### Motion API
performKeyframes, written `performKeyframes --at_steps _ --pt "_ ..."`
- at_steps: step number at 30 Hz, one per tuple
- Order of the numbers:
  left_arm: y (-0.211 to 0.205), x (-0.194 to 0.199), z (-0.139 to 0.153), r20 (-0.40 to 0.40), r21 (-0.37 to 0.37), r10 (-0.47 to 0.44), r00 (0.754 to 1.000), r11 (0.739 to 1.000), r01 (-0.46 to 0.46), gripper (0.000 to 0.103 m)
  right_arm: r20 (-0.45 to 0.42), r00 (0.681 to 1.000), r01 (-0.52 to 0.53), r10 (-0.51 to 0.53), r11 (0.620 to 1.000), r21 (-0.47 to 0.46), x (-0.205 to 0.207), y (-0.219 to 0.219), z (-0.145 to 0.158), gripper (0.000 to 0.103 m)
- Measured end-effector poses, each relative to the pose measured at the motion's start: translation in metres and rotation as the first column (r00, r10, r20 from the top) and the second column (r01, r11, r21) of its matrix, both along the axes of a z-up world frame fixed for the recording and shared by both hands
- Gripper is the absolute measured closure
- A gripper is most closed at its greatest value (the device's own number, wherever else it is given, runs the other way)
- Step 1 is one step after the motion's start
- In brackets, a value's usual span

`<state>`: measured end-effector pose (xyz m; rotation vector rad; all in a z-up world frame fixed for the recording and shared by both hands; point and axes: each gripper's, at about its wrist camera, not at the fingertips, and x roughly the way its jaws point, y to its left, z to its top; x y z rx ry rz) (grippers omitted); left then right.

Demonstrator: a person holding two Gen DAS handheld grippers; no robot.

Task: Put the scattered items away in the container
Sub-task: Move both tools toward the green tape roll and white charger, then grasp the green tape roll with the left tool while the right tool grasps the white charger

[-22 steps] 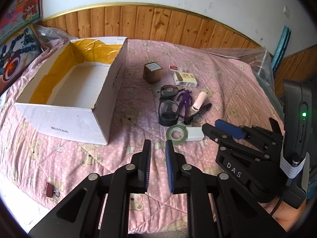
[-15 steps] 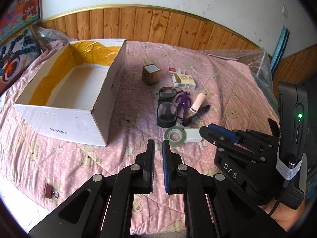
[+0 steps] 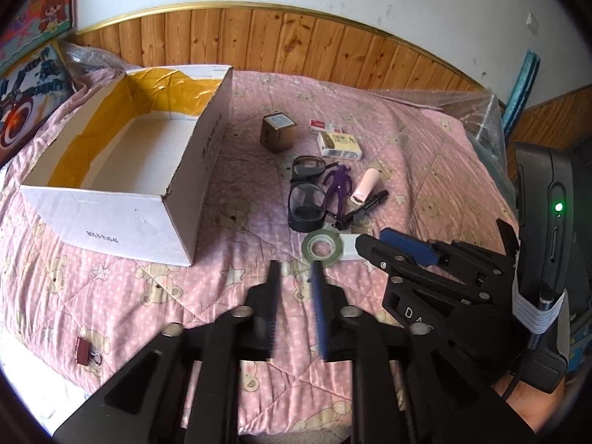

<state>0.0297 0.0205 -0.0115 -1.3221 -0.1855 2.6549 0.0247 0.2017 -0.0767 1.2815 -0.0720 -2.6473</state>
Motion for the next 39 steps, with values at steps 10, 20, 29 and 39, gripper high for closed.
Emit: performKeyframes --at_steps 10,20,29,39 --pt "0.006 -0.007 -0.007 0.015 0.018 -0.015 1.0 1.0 0.015 0.056 0.032 0.999 0.025 -0.024 1.0 -0.018 -0.007 0.007 -0.01 0.046" --pt "0.015 -0.02 -0.025 0.063 -0.009 -0.041 0.997 0.999 0.042 0.054 0.083 0.995 0.054 -0.048 0.996 -0.066 -0.016 0.019 -0.029 0.046" --pt "0.033 -0.044 -0.053 0.139 -0.012 -0.084 0.987 0.996 0.086 0.054 0.141 0.986 0.114 -0.093 0.982 -0.15 -0.024 0.055 -0.054 0.046" --pt "0.045 -0.083 -0.074 0.206 -0.006 -0.091 0.974 0.995 0.095 0.054 0.178 0.981 0.116 -0.077 0.968 -0.222 -0.036 0.076 -0.078 0.051"
